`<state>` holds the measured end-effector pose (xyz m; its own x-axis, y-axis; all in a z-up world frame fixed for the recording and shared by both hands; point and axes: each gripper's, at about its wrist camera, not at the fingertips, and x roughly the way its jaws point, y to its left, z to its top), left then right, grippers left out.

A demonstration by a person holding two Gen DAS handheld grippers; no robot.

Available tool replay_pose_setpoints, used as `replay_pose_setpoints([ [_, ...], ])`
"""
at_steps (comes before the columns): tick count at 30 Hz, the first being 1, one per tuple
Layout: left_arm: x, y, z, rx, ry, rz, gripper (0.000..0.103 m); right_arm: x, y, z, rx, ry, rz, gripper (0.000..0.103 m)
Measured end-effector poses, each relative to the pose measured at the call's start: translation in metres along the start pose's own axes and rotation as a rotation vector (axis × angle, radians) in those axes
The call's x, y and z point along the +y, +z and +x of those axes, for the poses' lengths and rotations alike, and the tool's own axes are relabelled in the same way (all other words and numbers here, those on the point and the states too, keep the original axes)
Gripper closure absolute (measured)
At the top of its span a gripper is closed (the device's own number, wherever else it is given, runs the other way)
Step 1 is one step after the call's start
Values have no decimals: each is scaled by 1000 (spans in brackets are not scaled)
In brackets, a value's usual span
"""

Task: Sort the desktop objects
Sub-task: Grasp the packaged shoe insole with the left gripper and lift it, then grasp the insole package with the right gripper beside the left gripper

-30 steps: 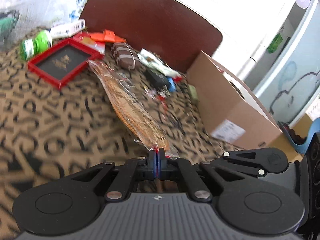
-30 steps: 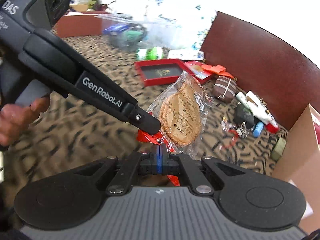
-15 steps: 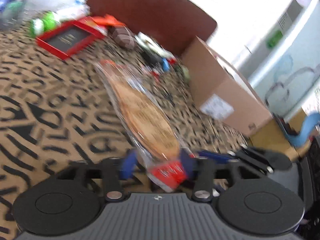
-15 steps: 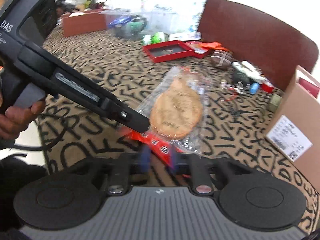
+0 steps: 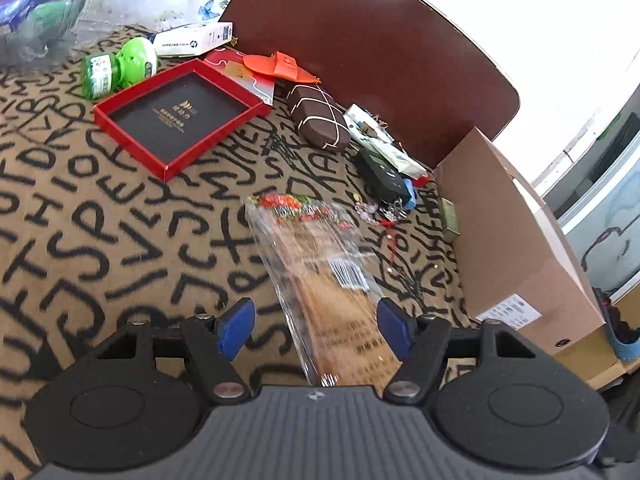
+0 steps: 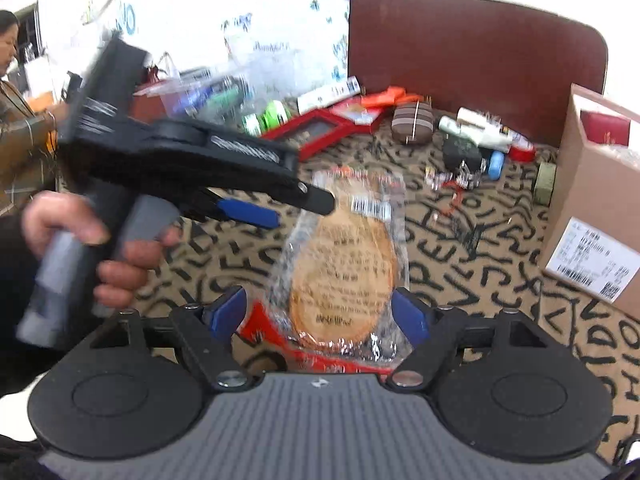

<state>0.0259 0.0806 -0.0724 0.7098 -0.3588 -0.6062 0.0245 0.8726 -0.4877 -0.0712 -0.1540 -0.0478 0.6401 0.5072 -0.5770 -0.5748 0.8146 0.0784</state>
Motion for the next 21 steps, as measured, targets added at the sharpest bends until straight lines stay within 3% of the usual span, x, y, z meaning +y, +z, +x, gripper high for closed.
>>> replay_pose_setpoints([
  [4, -1, 6, 16, 34, -22, 14, 33, 1, 9, 13, 3, -45, -12, 10],
  [9, -4, 8, 28, 65, -25, 35, 34, 2, 1, 67, 169, -90, -21, 10],
  [14, -11, 10, 39, 73, -34, 65, 37, -4, 0, 76, 162, -66, 28, 10],
  [19, -15, 11, 47, 73, -33, 80, 47, -9, 1, 77, 141, -61, 55, 26],
  [21, -17, 11, 50, 67, -25, 92, 57, -10, 1, 76, 134, -60, 54, 31],
])
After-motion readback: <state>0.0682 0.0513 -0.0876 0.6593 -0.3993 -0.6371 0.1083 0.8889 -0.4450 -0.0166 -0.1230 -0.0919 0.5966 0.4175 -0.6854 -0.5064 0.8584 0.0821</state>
